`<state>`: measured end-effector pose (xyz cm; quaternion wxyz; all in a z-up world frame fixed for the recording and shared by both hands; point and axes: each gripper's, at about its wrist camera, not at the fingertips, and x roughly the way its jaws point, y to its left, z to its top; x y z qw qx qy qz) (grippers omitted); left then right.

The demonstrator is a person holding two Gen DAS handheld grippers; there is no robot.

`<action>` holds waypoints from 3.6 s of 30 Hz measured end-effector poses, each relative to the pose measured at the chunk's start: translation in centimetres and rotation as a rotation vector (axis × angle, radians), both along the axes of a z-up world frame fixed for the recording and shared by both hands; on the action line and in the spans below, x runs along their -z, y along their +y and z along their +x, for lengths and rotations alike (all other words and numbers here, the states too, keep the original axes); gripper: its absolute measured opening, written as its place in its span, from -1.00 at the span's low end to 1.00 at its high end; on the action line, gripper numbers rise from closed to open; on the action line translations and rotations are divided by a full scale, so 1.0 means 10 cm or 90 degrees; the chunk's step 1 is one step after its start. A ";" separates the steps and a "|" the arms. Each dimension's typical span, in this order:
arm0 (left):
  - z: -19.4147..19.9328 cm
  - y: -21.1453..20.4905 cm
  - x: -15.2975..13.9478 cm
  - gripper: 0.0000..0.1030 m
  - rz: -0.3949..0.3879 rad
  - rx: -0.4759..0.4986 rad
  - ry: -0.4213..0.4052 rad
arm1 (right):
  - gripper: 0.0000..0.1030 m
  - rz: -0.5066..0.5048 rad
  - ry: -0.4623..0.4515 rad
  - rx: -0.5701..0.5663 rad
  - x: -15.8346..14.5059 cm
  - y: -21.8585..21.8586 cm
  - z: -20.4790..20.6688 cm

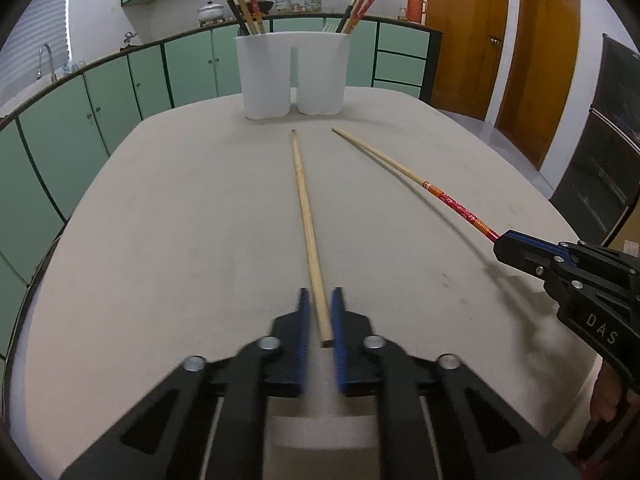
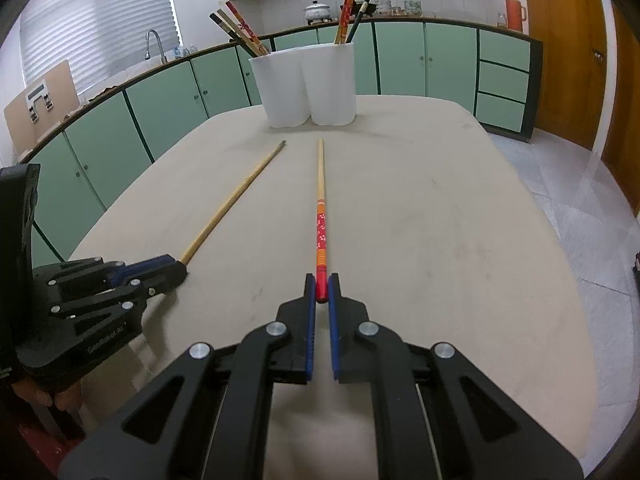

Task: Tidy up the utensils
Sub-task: 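Grasp the plain wooden chopstick with the left tool, then carry both chopsticks to the white holder and open both tools to drop them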

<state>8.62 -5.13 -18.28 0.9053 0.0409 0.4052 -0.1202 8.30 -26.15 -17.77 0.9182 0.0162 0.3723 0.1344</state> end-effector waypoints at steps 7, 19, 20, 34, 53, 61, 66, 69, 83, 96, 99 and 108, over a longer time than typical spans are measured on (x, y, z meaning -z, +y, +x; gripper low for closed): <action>-0.02 0.02 -0.09 -0.88 -0.003 -0.005 -0.015 | -0.90 -0.003 -0.007 0.001 -0.05 0.00 -0.01; -0.09 0.11 -0.76 -0.88 -0.028 -0.010 -0.117 | -0.90 0.000 -0.070 0.004 -0.46 -0.07 0.02; -0.09 0.12 -0.82 -0.88 -0.029 -0.011 -0.126 | -0.90 0.002 -0.078 0.004 -0.51 -0.07 0.02; 0.04 0.24 -1.54 -0.88 -0.068 -0.008 -0.216 | -0.90 0.031 -0.172 -0.025 -1.35 -0.11 0.18; 0.23 0.28 -2.25 -0.88 -0.098 0.028 -0.306 | -0.90 0.035 -0.229 -0.080 -2.27 -0.13 0.50; 0.53 0.21 -2.75 -0.88 -0.107 0.031 -0.404 | -0.90 0.032 -0.308 -0.078 -2.81 -0.05 0.83; 0.94 0.12 -2.92 -0.88 -0.087 0.032 -0.423 | -0.90 0.041 -0.352 -0.063 -3.09 -0.01 1.26; 1.25 0.10 -2.89 -0.88 -0.076 0.023 -0.407 | -0.90 0.024 -0.367 -0.047 -3.12 0.06 1.57; 2.17 0.18 -2.32 -0.88 -0.062 -0.010 -0.286 | -0.90 0.017 -0.273 -0.015 -2.44 0.29 2.63; 2.01 0.45 -2.26 -0.31 -0.077 -0.036 -0.279 | -0.23 0.012 -0.250 0.022 -2.23 0.18 2.33; 1.74 0.58 -2.36 -0.07 -0.073 -0.053 -0.309 | -0.12 0.008 -0.269 0.047 -2.28 0.05 2.11; 1.08 0.72 -2.43 0.55 -0.064 -0.084 -0.336 | 0.54 0.003 -0.305 0.075 -2.25 -0.16 1.18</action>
